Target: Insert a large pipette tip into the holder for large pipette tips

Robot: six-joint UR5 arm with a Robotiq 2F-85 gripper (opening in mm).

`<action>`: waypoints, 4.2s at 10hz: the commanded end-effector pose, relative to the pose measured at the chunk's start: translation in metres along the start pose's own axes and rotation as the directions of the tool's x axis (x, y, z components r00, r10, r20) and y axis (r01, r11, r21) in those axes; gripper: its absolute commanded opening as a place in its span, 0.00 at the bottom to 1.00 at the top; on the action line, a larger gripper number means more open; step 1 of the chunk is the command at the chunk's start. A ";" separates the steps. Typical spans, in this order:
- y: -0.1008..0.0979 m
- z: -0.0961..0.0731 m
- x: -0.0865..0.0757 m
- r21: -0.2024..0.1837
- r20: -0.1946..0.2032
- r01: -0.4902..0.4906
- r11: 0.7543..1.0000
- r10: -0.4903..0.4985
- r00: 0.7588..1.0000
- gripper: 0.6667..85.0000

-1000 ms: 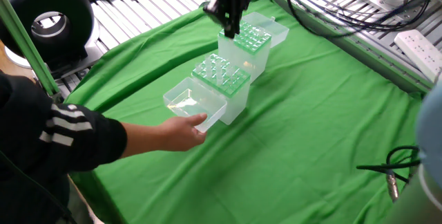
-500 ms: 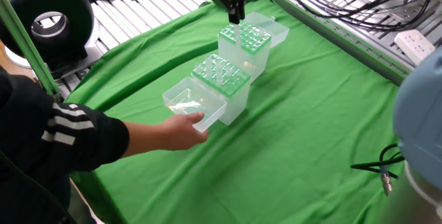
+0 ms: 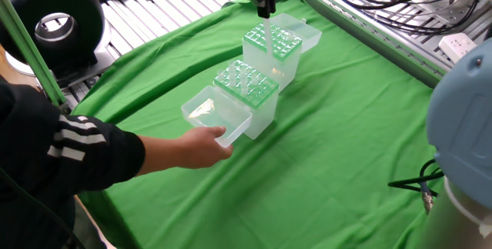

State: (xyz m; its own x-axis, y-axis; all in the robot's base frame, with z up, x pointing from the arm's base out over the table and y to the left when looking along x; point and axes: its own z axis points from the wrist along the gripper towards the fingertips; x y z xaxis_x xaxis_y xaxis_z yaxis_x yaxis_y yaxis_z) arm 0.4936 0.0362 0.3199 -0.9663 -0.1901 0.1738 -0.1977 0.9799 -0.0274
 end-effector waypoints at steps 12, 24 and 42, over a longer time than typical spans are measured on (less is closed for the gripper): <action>-0.123 0.008 -0.049 0.015 0.124 0.131 0.991 -0.132 0.983 0.02; -0.147 0.035 -0.024 -0.024 0.134 0.147 0.989 -0.143 0.981 0.01; -0.141 0.068 -0.037 -0.042 0.171 0.137 0.990 -0.128 0.977 0.01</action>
State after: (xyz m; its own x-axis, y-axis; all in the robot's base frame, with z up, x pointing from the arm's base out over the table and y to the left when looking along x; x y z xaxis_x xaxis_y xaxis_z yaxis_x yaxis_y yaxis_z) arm 0.5439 -0.1027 0.2572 -0.9459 -0.3237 0.0224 -0.3233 0.9461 0.0214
